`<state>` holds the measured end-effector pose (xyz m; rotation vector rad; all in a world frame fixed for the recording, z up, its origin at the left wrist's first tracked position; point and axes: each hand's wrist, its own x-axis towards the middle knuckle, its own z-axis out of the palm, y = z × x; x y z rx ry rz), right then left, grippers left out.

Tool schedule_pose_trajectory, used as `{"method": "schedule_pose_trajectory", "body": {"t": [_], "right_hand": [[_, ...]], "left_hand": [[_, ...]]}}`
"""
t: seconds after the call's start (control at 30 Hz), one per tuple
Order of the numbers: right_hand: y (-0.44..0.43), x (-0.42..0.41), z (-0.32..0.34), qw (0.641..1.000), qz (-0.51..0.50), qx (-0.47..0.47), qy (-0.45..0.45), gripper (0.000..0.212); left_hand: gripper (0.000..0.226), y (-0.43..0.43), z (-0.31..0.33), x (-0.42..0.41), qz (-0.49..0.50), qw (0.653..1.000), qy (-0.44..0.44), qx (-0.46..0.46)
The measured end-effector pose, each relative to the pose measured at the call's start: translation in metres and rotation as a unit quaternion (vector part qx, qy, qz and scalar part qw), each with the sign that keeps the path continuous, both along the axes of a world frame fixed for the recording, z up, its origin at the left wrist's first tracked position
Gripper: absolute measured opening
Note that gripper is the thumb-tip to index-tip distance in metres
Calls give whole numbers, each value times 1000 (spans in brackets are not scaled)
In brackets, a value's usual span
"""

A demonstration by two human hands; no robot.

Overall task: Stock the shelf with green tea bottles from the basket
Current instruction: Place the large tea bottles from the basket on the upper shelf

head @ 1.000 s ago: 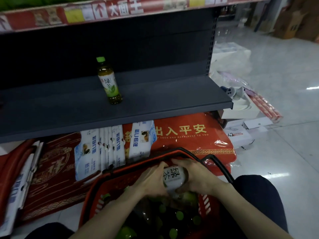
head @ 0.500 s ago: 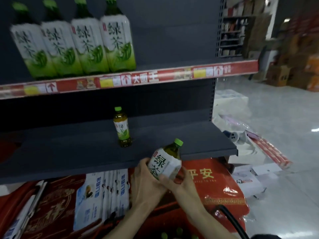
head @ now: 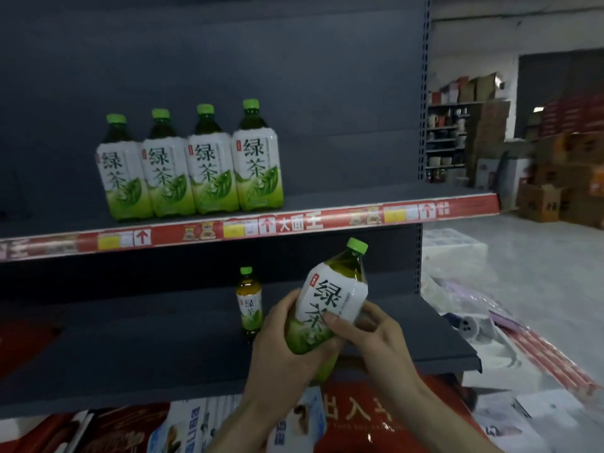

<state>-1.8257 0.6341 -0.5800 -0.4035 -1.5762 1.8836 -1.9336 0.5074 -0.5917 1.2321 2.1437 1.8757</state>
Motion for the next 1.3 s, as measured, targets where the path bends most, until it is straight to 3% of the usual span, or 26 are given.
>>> {"method": "schedule_pose_trajectory", "body": {"t": [0.13, 0.27, 0.57, 0.77, 1.03, 1.3], "right_hand": [[17, 6, 42, 997, 19, 61, 36, 48], [31, 7, 83, 990, 36, 116, 67, 47], [63, -14, 174, 964, 79, 230, 109, 45], [82, -42, 194, 954, 59, 262, 132, 44], [99, -82, 199, 956, 18, 248, 159, 43], [102, -109, 201, 953, -40, 283, 98, 32]], "left_hand": [[63, -1, 49, -9, -62, 997, 0, 53], [66, 7, 90, -16, -90, 991, -2, 99], [64, 38, 156, -19, -37, 974, 34, 220], [69, 70, 166, -34, 3, 961, 13, 277], [68, 96, 181, -55, 36, 963, 26, 266], [62, 107, 192, -67, 111, 972, 66, 195]]}}
